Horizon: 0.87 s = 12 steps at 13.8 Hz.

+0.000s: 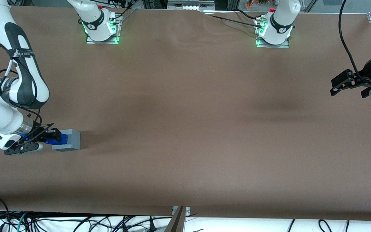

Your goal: Insert blue part into gray base with right arm

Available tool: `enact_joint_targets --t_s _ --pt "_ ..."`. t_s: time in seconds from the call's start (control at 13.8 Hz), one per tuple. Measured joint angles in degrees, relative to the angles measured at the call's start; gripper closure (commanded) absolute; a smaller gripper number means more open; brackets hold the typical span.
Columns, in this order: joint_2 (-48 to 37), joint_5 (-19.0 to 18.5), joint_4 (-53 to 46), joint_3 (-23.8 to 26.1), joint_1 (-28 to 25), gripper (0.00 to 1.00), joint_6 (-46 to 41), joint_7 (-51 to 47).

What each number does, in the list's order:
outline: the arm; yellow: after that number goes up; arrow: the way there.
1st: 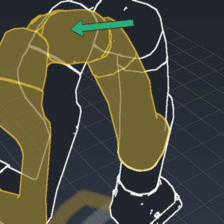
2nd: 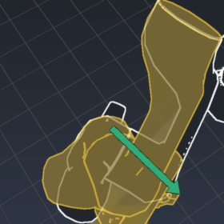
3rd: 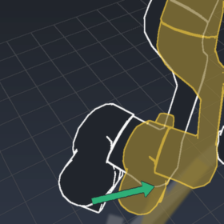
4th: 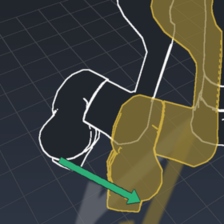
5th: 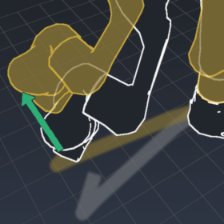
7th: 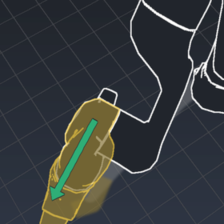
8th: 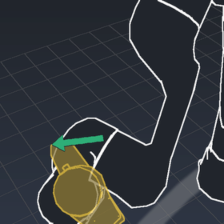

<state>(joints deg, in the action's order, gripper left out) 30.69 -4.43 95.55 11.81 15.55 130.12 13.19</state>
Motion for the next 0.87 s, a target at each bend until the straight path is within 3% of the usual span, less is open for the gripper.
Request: enact_joint_targets --t_s 0.65,0.73,0.87 --pt "-0.24 -0.11 3.00 -0.02 -0.04 0.75 3.30 -2.31" --pt "-0.25 -0.11 3.03 -0.02 -0.03 0.71 3.35 -2.33" --pt "-0.26 -0.11 3.05 -0.02 -0.03 0.01 3.37 -2.34"
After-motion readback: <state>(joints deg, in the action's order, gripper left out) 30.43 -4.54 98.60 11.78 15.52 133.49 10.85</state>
